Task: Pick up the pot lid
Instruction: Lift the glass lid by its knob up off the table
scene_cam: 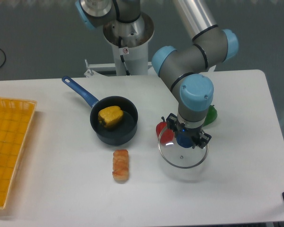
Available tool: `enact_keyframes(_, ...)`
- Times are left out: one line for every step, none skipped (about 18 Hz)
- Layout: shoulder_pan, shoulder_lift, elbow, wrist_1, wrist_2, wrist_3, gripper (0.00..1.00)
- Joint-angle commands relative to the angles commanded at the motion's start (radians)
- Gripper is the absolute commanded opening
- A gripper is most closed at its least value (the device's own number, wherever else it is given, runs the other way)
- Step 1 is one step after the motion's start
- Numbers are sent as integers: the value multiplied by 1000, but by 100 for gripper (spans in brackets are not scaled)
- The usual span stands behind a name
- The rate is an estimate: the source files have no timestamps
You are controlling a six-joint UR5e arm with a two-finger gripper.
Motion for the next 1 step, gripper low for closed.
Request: enact_keyframes(0,0,0,0,0,0,52)
